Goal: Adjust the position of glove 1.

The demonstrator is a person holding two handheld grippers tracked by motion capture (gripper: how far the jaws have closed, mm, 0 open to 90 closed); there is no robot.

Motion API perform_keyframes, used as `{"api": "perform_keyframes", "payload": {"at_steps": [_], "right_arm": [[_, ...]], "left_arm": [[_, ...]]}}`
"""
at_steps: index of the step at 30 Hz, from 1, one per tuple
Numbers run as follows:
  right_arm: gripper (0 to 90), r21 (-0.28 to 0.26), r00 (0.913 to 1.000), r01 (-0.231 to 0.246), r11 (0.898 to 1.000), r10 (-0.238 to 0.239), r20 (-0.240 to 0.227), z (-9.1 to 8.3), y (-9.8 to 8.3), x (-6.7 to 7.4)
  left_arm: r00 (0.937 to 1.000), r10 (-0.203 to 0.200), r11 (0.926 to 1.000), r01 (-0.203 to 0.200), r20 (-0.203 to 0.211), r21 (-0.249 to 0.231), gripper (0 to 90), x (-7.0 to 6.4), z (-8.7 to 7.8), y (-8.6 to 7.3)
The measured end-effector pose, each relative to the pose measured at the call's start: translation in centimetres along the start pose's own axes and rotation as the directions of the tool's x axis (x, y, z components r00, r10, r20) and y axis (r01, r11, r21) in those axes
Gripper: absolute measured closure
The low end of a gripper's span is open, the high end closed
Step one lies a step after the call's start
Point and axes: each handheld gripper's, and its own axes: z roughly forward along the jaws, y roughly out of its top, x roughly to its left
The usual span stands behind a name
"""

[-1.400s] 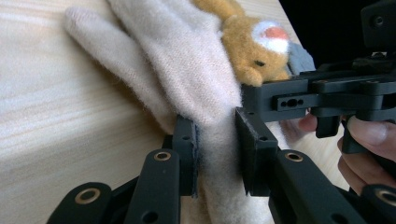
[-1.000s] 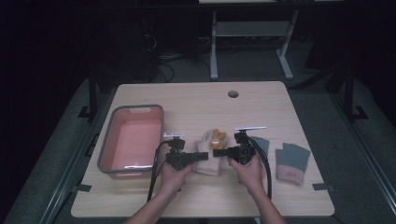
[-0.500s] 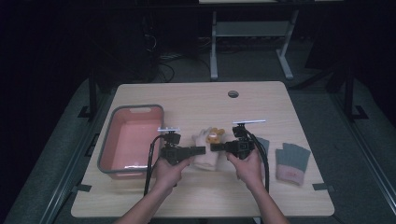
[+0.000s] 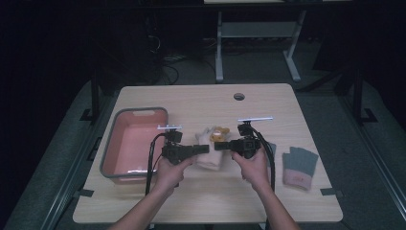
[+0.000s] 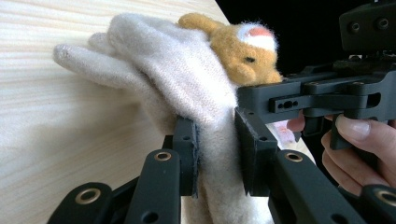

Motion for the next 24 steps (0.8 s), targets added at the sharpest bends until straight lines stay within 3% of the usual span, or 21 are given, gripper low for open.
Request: {"api": "perform_keyframes", "payload": {"at_steps": [24], "right_arm": [[83.8,-0.008,0.9993,0.023,1.000,-0.023,-0.029,0.1,2.1,1.7]], "left_arm": [[0.9998,0.011,0.9997,-0.010,0.015,-0.022,71.1,0.1,-2.0,2.1]]}}
